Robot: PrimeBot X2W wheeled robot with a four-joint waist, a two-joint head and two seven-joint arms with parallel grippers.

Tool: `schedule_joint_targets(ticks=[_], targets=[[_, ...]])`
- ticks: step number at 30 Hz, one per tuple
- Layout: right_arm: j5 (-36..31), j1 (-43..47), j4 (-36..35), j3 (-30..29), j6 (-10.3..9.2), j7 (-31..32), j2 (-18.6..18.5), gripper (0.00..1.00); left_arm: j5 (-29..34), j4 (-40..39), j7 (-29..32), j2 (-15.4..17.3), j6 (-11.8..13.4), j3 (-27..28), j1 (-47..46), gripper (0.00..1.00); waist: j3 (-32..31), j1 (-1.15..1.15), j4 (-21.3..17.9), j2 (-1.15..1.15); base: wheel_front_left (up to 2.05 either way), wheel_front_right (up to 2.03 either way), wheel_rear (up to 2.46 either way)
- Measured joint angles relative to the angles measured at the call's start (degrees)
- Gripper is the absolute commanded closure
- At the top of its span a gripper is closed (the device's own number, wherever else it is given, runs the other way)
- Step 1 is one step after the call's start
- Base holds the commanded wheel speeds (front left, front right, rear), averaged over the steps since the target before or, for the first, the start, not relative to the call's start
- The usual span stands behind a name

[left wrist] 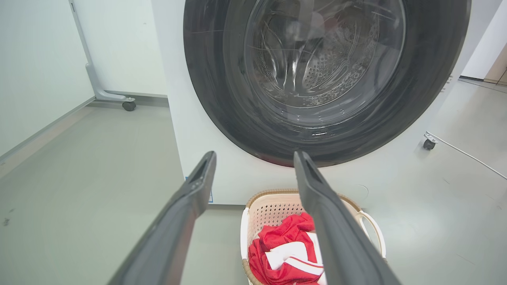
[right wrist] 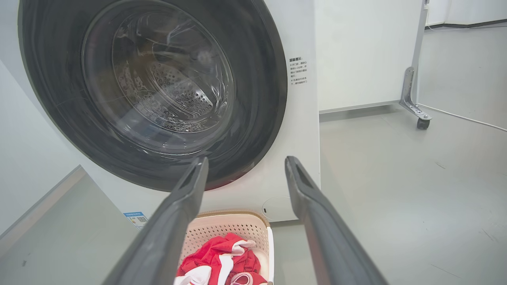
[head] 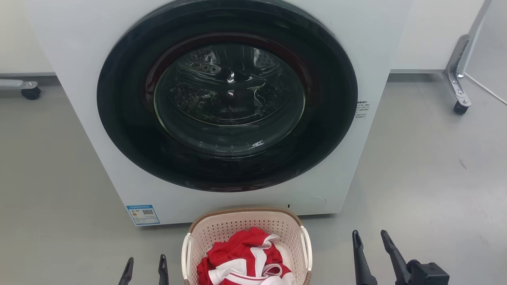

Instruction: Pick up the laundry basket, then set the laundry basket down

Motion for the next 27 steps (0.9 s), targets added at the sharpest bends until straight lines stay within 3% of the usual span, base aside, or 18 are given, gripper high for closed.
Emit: schedule_joint_targets(ticks=[1,2,13,27], targets=[[-0.29,0.08,-0.08,-0.09,0.0,0.0,0.02,0.0,0.02,-0.05,0.0,-0.01,0.0,0.02,0.0,0.0,0.05,0.0,0.01,0.0,0.0,0.0,0.0],[-0.45,0.16,-0.18,-0.14,0.0,0.0,0.03,1.0,0.1,-0.14,0.0,-0.04,0.0,0.08,0.0,1.0,0.1,0.0,0.03,0.0,0.0,0.0,0.0],[2.14,2.02,2.85,-1.37,0.67,1.08,0.12,1.0,-2.34,2.92,0.88,-0.33,-0.66,0.63,0.81,1.0,0.26,0.0,0.0,0.0,0.0,0.0,0.0],[13.23,1.42,3.25,-5.32,2.79,4.38,0.48,1.0,-14.17,3.77,4.39,-0.6,-2.7,2.91,-0.61,1.0,0.52,0.0,-0.07,0.0,0.0,0.0,0.0]])
